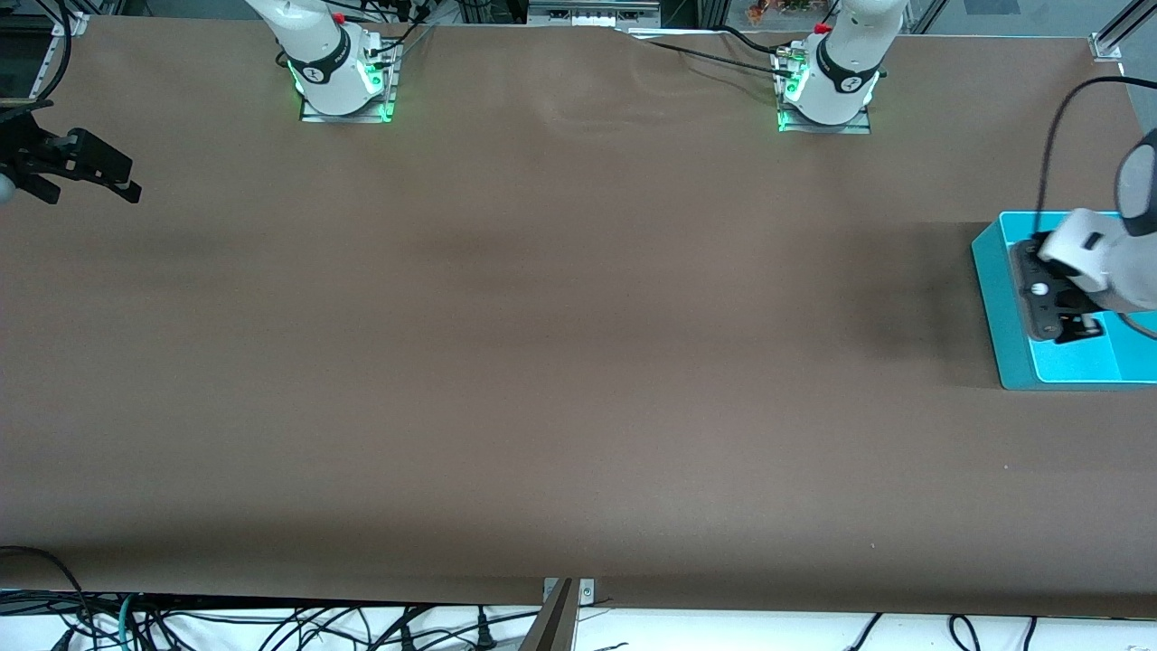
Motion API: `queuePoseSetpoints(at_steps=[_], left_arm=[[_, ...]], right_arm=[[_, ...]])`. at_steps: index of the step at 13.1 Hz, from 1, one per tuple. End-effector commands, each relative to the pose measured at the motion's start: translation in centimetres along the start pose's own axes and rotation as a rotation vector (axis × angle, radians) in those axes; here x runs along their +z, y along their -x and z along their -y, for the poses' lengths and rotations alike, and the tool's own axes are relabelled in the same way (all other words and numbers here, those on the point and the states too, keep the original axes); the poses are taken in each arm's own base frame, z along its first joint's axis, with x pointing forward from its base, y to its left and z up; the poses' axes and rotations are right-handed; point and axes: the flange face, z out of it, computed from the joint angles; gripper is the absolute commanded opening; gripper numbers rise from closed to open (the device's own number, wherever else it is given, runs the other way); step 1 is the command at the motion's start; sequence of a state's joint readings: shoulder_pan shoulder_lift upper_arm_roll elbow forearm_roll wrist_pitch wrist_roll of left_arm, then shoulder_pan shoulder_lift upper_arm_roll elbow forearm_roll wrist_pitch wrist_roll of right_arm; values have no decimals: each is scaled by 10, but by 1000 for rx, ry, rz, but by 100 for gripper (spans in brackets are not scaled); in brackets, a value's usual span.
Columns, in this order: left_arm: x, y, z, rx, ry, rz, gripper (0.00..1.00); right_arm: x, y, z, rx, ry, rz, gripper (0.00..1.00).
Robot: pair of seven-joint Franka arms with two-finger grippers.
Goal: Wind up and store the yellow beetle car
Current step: 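Lift the car with the left gripper and lower it into the teal tray, then open the left gripper and raise it off the car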
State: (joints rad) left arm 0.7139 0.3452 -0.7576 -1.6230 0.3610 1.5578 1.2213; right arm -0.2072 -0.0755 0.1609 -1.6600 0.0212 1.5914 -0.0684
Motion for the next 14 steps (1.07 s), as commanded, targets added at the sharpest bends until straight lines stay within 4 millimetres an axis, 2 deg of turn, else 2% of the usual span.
queuePoseSetpoints(at_steps=[1,4,5,6,8,9,10,11,14], left_arm=[[-40,-21,-11,-183,69,-126,100],[-71,-52,-27,-366,73,-183,100],[-92,-69,-45,-438,35,-184,100],[-103,-100,-61,-512,10,-161,100],[-120,-132,-80,-716,-53,-164,100],[-131,-124,-72,-812,-117,-237,100],[-129,-123,-73,-855,-81,-312,100],[-127,-114,-74,-918,-58,-360,100],[-127,-86,-77,-1189,-64,-389,100]], right_arm=[[-7,-2,1,14,-5,2,100],[-7,-2,1,14,-5,2,100],[-7,-2,2,12,-5,2,100],[-8,-2,2,12,-5,1,100],[-8,-2,2,14,-5,1,100],[-8,-2,2,12,-5,1,100],[-8,-2,2,12,-5,1,100],[-8,-2,2,12,-5,1,100],[-8,-2,4,12,-14,-3,100]])
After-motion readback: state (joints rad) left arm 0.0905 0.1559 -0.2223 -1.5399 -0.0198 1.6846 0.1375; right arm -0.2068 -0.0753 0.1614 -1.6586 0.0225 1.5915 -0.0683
